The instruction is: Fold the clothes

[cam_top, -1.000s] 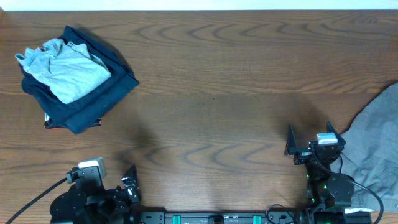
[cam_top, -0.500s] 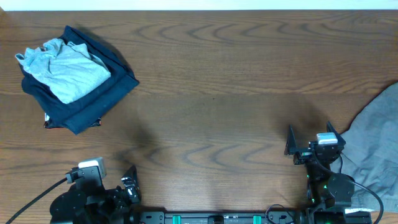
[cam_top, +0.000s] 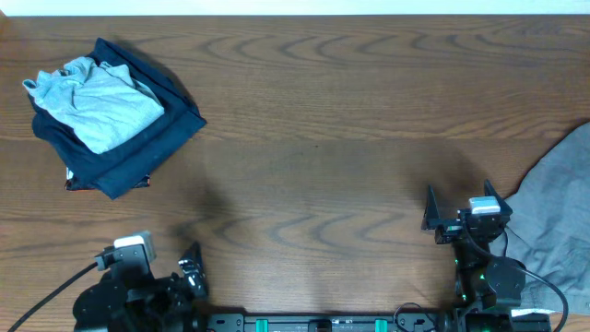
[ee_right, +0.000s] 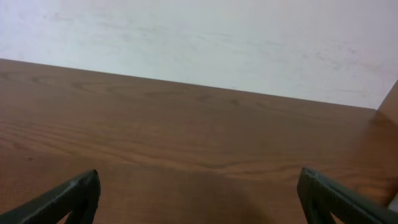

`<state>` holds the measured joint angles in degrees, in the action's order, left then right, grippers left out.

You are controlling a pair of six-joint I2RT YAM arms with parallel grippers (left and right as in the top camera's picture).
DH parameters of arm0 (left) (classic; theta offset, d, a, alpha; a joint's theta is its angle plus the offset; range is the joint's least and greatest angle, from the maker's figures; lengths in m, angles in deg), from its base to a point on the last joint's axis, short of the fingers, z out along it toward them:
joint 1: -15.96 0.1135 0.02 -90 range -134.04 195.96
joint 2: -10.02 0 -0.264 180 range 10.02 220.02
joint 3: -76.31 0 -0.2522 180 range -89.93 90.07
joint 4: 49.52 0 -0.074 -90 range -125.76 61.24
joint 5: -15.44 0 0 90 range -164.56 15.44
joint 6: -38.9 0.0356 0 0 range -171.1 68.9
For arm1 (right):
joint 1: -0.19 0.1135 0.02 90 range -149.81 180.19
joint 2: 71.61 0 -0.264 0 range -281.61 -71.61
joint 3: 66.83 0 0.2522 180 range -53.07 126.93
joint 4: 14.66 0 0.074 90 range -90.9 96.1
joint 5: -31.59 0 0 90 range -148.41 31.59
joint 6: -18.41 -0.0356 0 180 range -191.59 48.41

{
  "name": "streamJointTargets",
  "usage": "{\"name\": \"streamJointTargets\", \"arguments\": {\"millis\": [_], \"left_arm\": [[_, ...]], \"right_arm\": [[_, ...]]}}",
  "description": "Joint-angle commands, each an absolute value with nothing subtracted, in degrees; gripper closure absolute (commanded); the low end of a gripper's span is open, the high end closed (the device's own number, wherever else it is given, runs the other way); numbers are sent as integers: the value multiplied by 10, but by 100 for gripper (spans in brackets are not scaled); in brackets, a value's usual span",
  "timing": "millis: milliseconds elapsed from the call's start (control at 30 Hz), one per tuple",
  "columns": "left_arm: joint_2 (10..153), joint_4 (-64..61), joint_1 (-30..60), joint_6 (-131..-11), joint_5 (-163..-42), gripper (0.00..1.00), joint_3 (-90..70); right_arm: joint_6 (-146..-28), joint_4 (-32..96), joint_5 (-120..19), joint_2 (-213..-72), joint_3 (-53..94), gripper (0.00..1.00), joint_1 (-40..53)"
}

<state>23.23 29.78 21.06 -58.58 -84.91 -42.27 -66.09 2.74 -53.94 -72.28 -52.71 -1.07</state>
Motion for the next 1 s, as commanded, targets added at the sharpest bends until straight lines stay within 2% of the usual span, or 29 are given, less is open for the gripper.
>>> {"name": "streamJointTargets", "arguments": {"millis": [0, 267, 400, 833, 967], "left_arm": [[211, 262, 212, -582, -846, 2, -465], [104, 128, 197, -582, -824, 2, -625], [101, 51, 192, -582, -824, 2, -677], [101, -329, 177, -560, -802, 2, -896], [101, -322, 177, -560, -794, 2, -897]], "right_arm": [[-653, 30, -535, -719, -528, 1, -2], [-653, 30, -535, -719, -528, 1, -2], [-653, 30, -535, -719, -528, 1, -2], [-653, 30, -535, -719, -528, 1, -2], [-653, 30, -535, -719, -528, 1, -2]]}}
